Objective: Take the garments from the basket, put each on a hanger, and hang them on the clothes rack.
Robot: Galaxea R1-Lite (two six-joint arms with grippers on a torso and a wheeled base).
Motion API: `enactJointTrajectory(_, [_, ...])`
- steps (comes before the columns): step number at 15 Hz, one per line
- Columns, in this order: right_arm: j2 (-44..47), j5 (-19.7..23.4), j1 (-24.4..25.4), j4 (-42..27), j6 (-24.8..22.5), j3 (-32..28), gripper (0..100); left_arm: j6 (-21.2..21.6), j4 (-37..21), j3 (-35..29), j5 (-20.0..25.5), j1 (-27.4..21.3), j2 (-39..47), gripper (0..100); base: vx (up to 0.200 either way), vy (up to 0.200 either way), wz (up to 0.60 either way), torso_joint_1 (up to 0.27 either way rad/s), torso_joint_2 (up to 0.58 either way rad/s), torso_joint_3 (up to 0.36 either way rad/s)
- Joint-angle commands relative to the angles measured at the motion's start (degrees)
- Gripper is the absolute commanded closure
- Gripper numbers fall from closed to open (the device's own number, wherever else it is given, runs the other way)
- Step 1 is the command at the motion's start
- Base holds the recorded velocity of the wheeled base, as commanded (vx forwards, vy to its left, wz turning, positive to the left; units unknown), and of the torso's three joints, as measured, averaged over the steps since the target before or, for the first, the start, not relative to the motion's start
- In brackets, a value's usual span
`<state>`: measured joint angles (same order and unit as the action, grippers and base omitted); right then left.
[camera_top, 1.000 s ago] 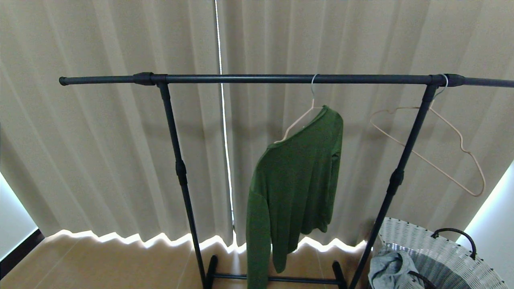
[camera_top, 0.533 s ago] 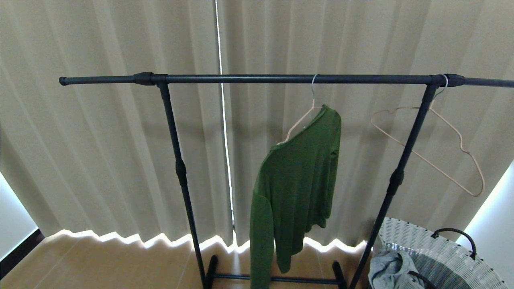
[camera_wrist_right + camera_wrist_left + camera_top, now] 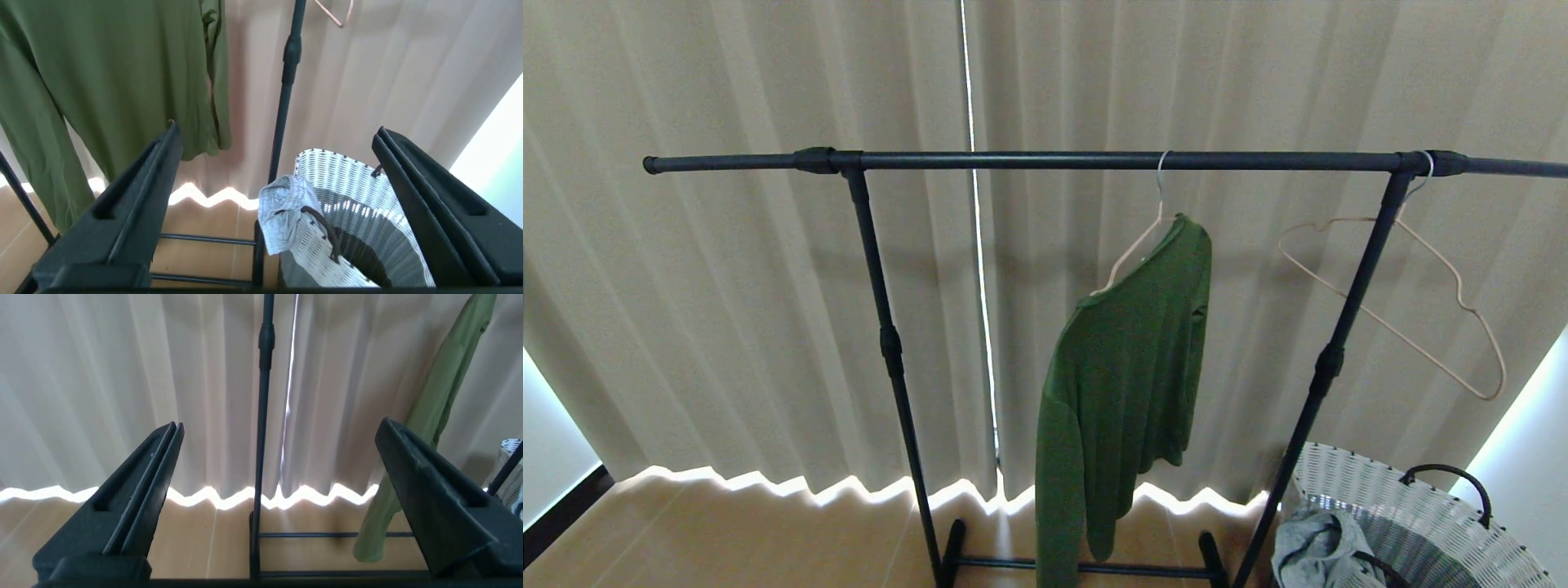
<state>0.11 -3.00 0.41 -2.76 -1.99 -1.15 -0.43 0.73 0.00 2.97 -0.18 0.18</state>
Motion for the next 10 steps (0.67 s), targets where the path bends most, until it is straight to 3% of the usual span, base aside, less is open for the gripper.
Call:
enactJointTrajectory(1, [0.0,0.0,0.0,-0.1,0.0,0.0,0,0.0,0.0,0.0,0.0,-0.1,0.0,0,0.000,0.000,0.00,-0.046,0.13,0.061])
enactJointTrajectory(10, [0.0,0.0,0.0,-0.1,0.1,0.0,0,0.0,0.0,0.0,0.0,-0.1,0.0,0,0.000,0.000,0.00,-0.159,0.44,0.271])
